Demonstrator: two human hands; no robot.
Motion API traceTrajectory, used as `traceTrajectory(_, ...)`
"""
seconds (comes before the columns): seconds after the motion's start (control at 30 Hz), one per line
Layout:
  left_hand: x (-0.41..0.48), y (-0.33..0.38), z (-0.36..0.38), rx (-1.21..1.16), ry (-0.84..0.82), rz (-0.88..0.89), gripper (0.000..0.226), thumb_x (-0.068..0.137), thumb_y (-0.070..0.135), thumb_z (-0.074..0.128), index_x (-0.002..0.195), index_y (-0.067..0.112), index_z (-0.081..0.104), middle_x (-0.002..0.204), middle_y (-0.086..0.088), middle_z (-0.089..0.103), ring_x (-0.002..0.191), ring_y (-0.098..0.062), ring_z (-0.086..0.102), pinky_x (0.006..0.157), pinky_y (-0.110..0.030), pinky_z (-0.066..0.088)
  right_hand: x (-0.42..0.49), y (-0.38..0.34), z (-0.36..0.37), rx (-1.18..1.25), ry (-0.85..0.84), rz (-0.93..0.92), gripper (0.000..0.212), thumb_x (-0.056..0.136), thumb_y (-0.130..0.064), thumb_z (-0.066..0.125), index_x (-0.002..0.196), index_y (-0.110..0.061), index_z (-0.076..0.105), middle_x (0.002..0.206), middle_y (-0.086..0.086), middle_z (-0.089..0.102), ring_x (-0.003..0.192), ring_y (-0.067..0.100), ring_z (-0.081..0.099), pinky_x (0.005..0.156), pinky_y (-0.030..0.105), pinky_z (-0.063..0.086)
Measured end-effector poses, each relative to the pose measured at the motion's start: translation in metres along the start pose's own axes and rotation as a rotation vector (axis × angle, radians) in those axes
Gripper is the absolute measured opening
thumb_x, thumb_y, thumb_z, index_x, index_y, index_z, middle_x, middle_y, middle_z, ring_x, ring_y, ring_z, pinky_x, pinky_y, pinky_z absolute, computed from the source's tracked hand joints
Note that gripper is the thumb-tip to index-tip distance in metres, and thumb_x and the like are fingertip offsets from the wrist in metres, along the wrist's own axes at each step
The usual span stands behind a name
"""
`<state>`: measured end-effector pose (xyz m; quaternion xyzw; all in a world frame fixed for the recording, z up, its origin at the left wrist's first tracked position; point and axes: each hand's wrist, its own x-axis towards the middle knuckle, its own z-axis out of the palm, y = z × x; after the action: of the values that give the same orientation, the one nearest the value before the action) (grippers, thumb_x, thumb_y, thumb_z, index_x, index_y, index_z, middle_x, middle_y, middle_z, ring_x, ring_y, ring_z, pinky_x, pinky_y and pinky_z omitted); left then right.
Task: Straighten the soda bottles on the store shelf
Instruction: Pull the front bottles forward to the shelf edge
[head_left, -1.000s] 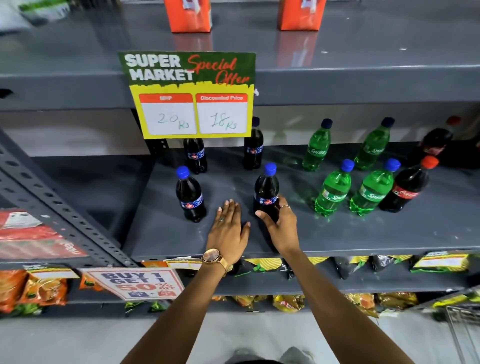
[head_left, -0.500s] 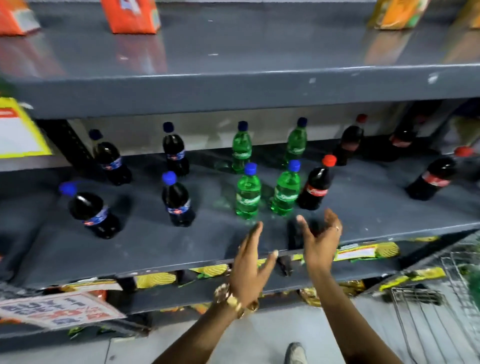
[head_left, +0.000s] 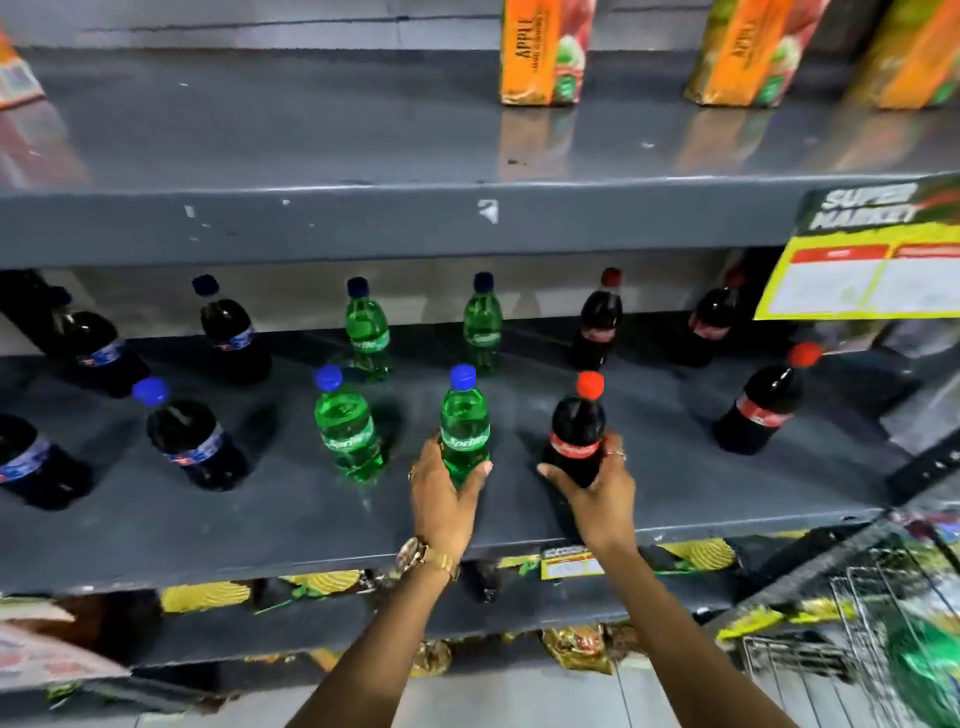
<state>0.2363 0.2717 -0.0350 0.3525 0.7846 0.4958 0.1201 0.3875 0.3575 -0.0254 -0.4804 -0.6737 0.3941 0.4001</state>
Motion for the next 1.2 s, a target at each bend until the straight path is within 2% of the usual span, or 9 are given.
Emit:
traceTrajectory(0.1, -0.006, 0.014, 0.016, -0.016, 0.002, 0.031, 0.058, 0.068, 0.035, 0.078, 0.114, 0.008, 0.054, 0.108, -0.014, 0.068, 0.099, -0.034, 0.062, 0.085, -0.045, 0.050, 0.007, 0.014, -0.036, -0.011, 0.045, 0.026, 0.062, 0.066, -0.017, 0.084, 0.116, -0.005, 0.049, 0.101, 0.008, 0.067, 0.090, 0.016, 0.057, 0.069, 0.020, 0.038)
traceTrajectory(0.17, -0.006, 0.021, 0.026, -0.030, 0.014, 0.035, 0.066, 0.064, 0.050, 0.070, 0.113, 0.008, 0.055, 0.107, -0.013, 0.068, 0.099, -0.032, 0.061, 0.087, -0.046, 0.050, 0.018, 0.019, -0.050, -0.016, 0.038, 0.039, 0.061, 0.069, -0.017, 0.083, 0.117, -0.003, 0.048, 0.107, 0.013, 0.067, 0.091, 0.018, 0.057, 0.069, 0.019, 0.038)
traceTrajectory(0.23, -0.003, 0.026, 0.033, -0.037, 0.018, 0.025, 0.070, 0.061, 0.055, 0.064, 0.112, 0.008, 0.056, 0.106, -0.013, 0.067, 0.099, -0.032, 0.060, 0.089, -0.048, 0.048, 0.029, 0.022, -0.056, -0.036, 0.029, 0.032, 0.060, 0.070, -0.018, 0.082, 0.117, -0.004, 0.048, 0.110, 0.014, 0.066, 0.094, 0.017, 0.056, 0.071, 0.017, 0.037)
traceTrajectory(0.4, 0.001, 0.028, 0.040, -0.037, 0.031, 0.013, 0.072, 0.060, 0.059, 0.064, 0.112, 0.011, 0.057, 0.104, -0.010, 0.067, 0.097, -0.029, 0.060, 0.086, -0.051, 0.050, 0.051, 0.021, -0.055, -0.017, 0.012, 0.005, 0.062, 0.073, -0.019, 0.080, 0.125, -0.009, 0.049, 0.116, 0.008, 0.061, 0.103, 0.012, 0.051, 0.083, 0.018, 0.036)
traceTrajectory(0.53, 0.002, 0.025, 0.040, -0.019, 0.027, 0.007, 0.075, 0.055, 0.061, 0.073, 0.113, 0.016, 0.055, 0.106, -0.005, 0.066, 0.097, -0.026, 0.062, 0.087, -0.048, 0.051, 0.052, 0.028, -0.054, -0.036, 0.050, -0.011, 0.069, 0.067, -0.028, 0.084, 0.124, -0.012, 0.051, 0.109, 0.000, 0.059, 0.101, 0.012, 0.052, 0.085, 0.024, 0.039)
traceTrajectory(0.7, 0.004, 0.021, 0.042, -0.012, 0.046, -0.002, 0.059, 0.058, 0.055, 0.074, 0.103, 0.018, 0.061, 0.093, -0.002, 0.071, 0.086, -0.024, 0.064, 0.082, -0.048, 0.053, 0.056, 0.038, -0.053, -0.087, 0.071, 0.001, 0.060, 0.066, -0.032, 0.084, 0.115, -0.009, 0.058, 0.111, 0.013, 0.065, 0.105, 0.027, 0.059, 0.087, 0.032, 0.045)
traceTrajectory(0.9, 0.005, 0.017, 0.043, -0.011, 0.086, 0.002, 0.055, 0.059, 0.048, 0.076, 0.103, 0.018, 0.062, 0.084, 0.003, 0.068, 0.085, -0.027, 0.063, 0.083, -0.045, 0.053, 0.056, 0.040, -0.054, -0.065, 0.067, -0.010, 0.057, 0.065, -0.030, 0.085, 0.112, -0.011, 0.060, 0.109, 0.011, 0.065, 0.101, 0.025, 0.061, 0.089, 0.036, 0.050)
traceTrajectory(1.03, 0.005, 0.015, 0.043, -0.014, 0.099, -0.004, 0.064, 0.060, 0.053, 0.072, 0.110, 0.015, 0.061, 0.089, -0.002, 0.072, 0.089, -0.026, 0.060, 0.084, -0.044, 0.052, 0.057, 0.041, -0.050, -0.086, 0.091, -0.017, 0.060, 0.060, -0.035, 0.086, 0.107, -0.009, 0.059, 0.105, 0.011, 0.066, 0.098, 0.026, 0.061, 0.086, 0.040, 0.051)
traceTrajectory(1.2, 0.004, 0.019, 0.043, -0.009, 0.116, -0.007, 0.065, 0.057, 0.061, 0.064, 0.102, 0.012, 0.062, 0.086, -0.005, 0.071, 0.086, -0.028, 0.059, 0.079, -0.040, 0.050, 0.059, 0.039, -0.049, -0.108, 0.059, 0.003, 0.063, 0.059, -0.036, 0.087, 0.109, -0.010, 0.058, 0.106, 0.010, 0.066, 0.100, 0.025, 0.060, 0.085, 0.038, 0.050)
